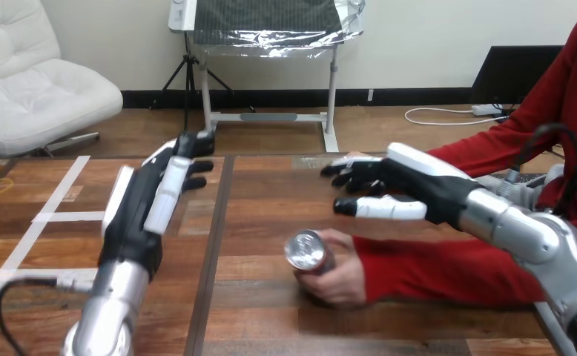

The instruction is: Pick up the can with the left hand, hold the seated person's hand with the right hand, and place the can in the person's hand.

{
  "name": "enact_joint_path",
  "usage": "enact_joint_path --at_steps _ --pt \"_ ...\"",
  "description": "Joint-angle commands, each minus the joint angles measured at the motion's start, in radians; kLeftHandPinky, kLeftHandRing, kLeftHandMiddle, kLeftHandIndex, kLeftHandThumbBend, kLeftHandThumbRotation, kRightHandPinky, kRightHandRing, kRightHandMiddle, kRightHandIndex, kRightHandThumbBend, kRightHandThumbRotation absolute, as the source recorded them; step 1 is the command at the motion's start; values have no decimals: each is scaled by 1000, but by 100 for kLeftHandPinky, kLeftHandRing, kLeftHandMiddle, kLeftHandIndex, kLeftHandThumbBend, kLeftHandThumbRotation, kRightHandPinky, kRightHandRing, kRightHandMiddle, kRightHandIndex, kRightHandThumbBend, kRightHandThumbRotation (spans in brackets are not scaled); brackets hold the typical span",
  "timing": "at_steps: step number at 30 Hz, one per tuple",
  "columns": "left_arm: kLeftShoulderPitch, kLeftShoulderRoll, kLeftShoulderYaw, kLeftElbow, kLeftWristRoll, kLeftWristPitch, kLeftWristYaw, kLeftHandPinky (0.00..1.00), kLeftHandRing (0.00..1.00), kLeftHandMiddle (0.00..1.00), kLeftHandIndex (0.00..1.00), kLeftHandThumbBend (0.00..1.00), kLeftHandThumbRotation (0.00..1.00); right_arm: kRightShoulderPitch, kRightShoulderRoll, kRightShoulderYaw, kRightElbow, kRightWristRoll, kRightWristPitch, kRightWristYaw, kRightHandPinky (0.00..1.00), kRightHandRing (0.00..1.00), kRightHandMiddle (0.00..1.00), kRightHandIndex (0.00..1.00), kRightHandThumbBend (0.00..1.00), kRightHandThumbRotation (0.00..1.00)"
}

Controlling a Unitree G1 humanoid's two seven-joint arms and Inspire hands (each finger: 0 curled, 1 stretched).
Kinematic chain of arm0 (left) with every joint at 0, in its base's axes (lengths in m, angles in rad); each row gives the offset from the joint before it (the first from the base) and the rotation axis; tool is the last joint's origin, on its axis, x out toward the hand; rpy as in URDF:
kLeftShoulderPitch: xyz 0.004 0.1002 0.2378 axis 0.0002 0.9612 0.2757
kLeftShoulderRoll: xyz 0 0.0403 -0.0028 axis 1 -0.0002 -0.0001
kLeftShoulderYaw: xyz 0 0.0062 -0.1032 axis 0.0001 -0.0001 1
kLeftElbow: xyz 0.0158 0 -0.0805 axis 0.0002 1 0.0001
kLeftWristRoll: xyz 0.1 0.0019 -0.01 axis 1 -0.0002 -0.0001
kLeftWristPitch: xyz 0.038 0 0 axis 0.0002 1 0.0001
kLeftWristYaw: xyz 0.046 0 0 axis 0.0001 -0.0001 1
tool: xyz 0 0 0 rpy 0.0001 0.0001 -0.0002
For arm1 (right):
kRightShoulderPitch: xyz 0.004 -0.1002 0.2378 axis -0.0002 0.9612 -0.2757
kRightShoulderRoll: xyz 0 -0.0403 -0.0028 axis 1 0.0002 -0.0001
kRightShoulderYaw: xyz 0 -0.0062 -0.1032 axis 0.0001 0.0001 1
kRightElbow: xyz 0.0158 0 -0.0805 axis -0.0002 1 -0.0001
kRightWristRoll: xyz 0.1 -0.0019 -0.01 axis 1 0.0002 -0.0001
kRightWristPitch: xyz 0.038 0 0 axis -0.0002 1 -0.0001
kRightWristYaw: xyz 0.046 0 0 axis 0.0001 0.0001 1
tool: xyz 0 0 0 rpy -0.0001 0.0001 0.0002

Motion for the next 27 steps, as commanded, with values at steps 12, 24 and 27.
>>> enact_joint_path --at_steps 12,24,27 --pt "145 -48 7 -187 -54 -132 -16 72 77 80 73 52 93 221 116 -172 -294 329 -19 -20 83 92 94 99 100 100" --pt "239 -60 13 -278 -49 -200 -11 68 73 76 72 55 89 373 269 -193 -389 441 -89 -67 95 97 98 100 100 100" --pt "258 -59 12 -295 -49 -217 -13 65 71 75 71 54 88 404 301 -192 -405 455 -104 -68 98 98 99 100 100 100"
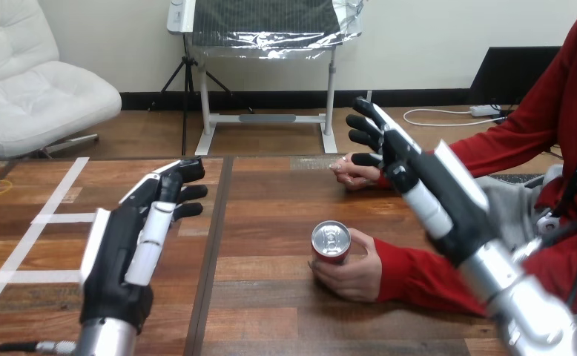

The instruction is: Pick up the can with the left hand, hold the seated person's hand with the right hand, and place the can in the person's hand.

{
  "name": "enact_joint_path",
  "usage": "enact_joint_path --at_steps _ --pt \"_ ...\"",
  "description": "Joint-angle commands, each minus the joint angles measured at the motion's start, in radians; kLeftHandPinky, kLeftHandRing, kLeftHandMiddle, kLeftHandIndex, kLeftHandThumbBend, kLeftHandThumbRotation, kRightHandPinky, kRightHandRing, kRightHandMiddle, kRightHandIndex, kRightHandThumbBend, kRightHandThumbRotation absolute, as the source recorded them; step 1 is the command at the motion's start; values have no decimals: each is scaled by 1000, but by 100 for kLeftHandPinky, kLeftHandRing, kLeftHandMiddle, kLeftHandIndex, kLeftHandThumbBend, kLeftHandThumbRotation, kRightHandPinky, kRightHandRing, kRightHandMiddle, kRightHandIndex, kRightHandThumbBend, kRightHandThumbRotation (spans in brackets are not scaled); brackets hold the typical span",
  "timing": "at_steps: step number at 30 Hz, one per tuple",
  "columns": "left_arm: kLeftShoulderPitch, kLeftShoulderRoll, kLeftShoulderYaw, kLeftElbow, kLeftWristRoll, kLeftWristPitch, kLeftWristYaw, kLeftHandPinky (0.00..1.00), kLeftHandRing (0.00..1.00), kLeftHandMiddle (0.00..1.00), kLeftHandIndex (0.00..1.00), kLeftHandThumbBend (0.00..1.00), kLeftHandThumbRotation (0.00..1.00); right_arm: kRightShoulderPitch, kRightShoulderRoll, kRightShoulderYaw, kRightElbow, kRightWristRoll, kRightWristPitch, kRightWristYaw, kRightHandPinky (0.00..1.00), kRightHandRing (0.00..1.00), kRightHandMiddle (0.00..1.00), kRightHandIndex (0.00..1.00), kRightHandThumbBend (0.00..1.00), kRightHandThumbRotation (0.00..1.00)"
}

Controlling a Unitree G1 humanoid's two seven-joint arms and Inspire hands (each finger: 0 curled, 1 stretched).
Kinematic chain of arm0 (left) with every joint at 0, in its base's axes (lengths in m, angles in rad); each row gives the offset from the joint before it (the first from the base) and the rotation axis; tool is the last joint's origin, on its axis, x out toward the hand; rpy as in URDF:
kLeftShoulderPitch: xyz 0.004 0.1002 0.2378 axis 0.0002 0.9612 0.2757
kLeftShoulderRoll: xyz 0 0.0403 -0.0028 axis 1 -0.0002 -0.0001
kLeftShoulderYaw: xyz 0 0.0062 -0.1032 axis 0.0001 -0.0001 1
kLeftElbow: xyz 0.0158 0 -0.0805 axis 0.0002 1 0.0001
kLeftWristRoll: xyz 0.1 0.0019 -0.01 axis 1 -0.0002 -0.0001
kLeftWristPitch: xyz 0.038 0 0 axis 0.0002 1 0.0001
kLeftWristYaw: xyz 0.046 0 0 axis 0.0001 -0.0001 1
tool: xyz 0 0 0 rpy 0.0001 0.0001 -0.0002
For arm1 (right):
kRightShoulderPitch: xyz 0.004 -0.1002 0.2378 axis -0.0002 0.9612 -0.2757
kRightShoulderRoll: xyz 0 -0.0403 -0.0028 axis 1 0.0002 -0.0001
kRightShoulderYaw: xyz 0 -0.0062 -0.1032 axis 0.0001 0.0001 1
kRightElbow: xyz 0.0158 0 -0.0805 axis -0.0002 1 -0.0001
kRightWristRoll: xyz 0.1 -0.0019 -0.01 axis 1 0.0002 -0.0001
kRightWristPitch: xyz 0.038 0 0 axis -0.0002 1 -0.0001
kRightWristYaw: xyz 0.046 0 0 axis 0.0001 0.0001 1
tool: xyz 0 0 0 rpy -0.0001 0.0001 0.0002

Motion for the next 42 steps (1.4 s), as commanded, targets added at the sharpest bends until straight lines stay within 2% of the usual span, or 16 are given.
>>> enact_joint_path --at_steps 1,8,16,28,35,42 --pt "-8 -2 10 -91 -4 -57 0 65 71 75 71 54 88 22 71 -16 -63 35 -40 -14 98 99 99 100 100 100" --pt "13 -2 8 -112 -3 -93 -3 62 68 72 70 53 86 92 141 -12 -103 66 -70 -9 100 99 100 100 100 100" --pt "13 -15 -2 -126 -13 -116 -1 59 66 71 69 54 85 159 179 -4 -172 67 -59 -3 100 100 100 100 100 100" --pt "-9 -42 -19 -128 7 -126 19 57 65 71 68 51 87 207 188 -1 -242 77 -35 21 100 100 100 99 99 100" --pt "-27 -55 -23 -108 4 -139 18 57 66 71 68 47 88 213 188 -4 -252 80 -28 29 100 100 100 99 96 100" --pt "-39 -64 -21 -96 7 -153 19 55 65 70 68 48 88 212 191 -9 -259 82 -16 32 100 100 100 98 95 100"
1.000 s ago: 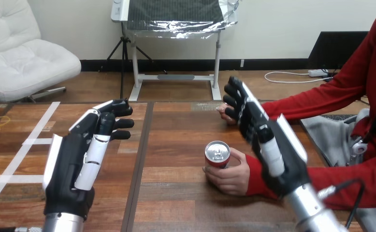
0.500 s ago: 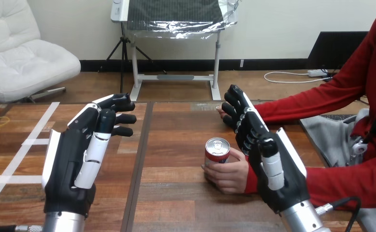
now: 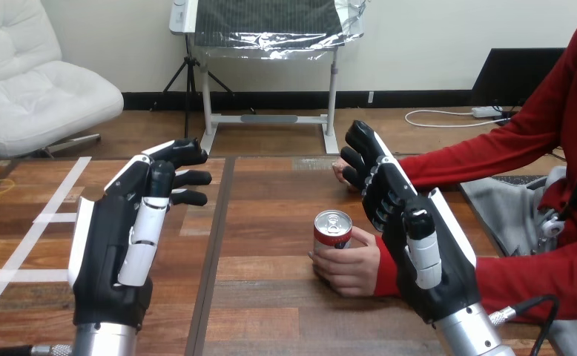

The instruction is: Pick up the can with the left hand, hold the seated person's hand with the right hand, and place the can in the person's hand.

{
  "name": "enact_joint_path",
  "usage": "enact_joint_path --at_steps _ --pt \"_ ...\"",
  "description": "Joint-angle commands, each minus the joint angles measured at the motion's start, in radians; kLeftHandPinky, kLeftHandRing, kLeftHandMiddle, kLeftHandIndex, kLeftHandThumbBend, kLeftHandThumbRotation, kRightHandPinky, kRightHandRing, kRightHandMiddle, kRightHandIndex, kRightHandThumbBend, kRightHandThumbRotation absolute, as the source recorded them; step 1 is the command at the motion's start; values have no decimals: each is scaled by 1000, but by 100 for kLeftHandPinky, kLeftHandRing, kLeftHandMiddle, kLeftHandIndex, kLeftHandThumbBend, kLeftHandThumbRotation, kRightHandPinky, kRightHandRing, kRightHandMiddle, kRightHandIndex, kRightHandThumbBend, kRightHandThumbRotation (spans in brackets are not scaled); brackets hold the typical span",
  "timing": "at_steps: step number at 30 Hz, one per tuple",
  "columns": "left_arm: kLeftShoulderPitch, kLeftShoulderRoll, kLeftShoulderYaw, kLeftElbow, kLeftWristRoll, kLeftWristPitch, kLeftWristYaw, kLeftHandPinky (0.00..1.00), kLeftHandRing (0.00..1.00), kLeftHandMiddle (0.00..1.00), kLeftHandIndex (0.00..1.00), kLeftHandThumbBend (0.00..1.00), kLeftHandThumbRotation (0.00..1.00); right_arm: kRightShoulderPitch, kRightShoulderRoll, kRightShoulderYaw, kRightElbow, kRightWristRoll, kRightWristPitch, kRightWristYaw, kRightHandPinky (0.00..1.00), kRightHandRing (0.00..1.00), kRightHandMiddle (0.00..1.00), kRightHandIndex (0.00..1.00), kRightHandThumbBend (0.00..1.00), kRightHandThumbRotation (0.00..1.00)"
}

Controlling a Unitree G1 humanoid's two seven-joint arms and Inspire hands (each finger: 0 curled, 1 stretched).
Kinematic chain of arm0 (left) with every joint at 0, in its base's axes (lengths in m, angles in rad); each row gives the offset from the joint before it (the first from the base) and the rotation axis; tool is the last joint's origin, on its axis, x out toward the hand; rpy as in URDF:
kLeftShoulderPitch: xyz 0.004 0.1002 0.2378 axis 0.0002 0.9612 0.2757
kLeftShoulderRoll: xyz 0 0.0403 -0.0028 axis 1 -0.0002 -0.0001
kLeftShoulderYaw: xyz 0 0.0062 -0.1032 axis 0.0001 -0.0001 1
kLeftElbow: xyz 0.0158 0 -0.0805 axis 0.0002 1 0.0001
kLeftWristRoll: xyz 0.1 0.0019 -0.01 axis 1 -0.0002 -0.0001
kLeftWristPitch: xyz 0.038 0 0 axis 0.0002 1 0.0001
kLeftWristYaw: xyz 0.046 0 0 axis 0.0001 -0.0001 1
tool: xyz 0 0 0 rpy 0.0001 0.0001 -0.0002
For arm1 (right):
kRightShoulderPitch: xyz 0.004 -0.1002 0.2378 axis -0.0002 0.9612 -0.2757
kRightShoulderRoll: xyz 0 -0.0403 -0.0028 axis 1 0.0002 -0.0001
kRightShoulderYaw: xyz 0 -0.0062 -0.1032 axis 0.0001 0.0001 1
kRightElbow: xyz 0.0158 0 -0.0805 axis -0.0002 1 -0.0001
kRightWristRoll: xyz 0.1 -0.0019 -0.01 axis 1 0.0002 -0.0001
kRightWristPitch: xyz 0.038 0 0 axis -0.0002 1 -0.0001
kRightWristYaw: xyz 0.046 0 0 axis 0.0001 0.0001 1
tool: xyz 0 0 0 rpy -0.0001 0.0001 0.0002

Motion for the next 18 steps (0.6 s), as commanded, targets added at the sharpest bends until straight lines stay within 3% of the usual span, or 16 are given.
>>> enact_joint_path --at_steps 1,18 --pt "-76 -14 -9 -15 5 -38 6 55 65 70 67 48 88 -29 7 -12 -42 22 4 2 100 100 100 98 95 100" --pt "-79 -18 -6 -28 8 -28 21 51 63 68 66 47 87 -33 11 -22 -52 19 11 -1 100 100 99 99 95 100"
